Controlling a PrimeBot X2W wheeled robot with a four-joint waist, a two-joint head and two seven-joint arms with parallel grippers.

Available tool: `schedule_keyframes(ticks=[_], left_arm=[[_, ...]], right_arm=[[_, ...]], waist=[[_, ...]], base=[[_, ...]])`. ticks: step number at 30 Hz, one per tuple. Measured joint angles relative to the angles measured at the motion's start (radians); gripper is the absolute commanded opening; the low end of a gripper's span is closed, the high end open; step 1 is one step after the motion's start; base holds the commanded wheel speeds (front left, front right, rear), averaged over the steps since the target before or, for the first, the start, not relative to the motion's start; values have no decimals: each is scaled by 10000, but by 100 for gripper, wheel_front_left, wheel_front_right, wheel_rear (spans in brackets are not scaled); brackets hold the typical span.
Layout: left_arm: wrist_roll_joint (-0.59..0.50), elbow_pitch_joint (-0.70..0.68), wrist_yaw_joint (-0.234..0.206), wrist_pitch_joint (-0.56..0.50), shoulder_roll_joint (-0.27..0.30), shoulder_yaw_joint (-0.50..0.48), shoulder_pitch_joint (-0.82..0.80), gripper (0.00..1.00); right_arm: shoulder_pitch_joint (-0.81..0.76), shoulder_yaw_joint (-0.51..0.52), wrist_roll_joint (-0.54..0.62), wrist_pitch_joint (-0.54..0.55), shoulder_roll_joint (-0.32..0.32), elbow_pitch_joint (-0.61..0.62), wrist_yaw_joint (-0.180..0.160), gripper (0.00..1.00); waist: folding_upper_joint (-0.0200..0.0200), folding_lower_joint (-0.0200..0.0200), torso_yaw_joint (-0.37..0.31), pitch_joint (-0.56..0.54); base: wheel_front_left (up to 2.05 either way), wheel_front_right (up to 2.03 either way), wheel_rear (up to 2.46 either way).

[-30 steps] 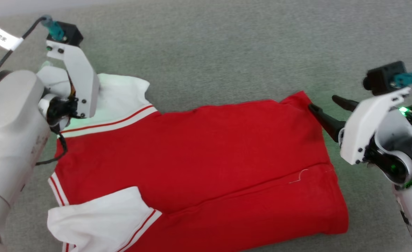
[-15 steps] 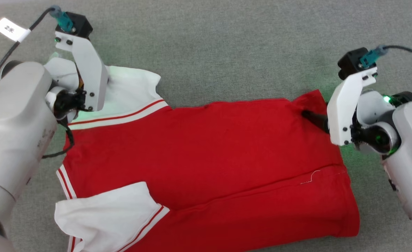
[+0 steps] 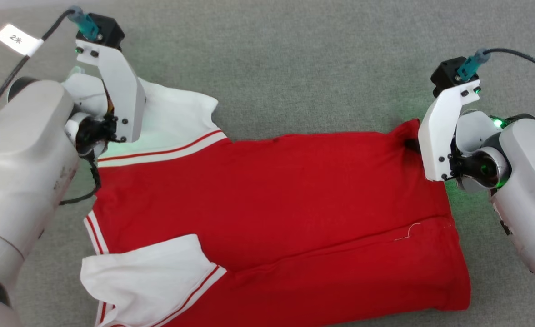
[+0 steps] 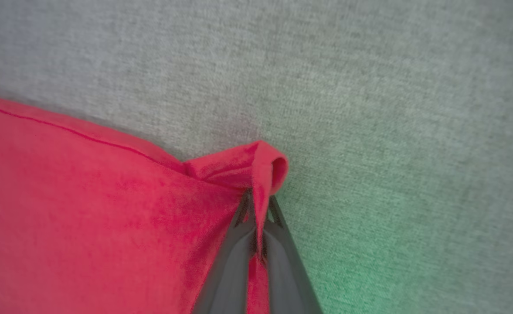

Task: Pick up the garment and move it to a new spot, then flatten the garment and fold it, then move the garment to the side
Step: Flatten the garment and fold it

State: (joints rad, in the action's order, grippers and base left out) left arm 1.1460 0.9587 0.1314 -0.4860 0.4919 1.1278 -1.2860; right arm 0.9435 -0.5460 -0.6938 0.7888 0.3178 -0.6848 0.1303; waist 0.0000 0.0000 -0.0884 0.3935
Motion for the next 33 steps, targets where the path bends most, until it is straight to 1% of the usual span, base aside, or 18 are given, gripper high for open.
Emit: schedule_keyframes(ticks=[5, 11, 18, 23, 27, 33], left_arm=[[234, -219, 0, 293, 121, 100, -37, 0], [493, -834, 0, 566, 380, 295, 46, 0], [840, -1898, 0, 746, 901, 527, 662, 0], [1049, -2794, -36, 729, 1482, 642, 1408, 0], [1233, -3908, -487, 539, 1979, 761, 2190, 0], [1657, -6113, -1661, 234, 2928, 901, 3468, 0]], right_arm=[[-138, -433, -293, -782, 236, 56, 0, 0], [-562, -1049, -510, -1822, 780, 543, 0, 0], [-1322, -1607, -842, -2964, 1678, 1394, 2, 0], [-2226, -1724, -1110, -3304, 2326, 2013, 2, 0], [-3059, -1574, -1260, -3446, 2842, 2545, 2, 0], [-4359, -1064, -1488, -3308, 3363, 3333, 4, 0]], waist=[[0, 0, 102, -316], [0, 0, 268, -849], [0, 0, 490, -1636], [0, 0, 681, -2264], [0, 0, 862, -2740], [0, 0, 1159, -3288]], base=[[0, 0, 0], [0, 0, 0], [0, 0, 0], [0, 0, 0], [0, 0, 0], [0, 0, 0]])
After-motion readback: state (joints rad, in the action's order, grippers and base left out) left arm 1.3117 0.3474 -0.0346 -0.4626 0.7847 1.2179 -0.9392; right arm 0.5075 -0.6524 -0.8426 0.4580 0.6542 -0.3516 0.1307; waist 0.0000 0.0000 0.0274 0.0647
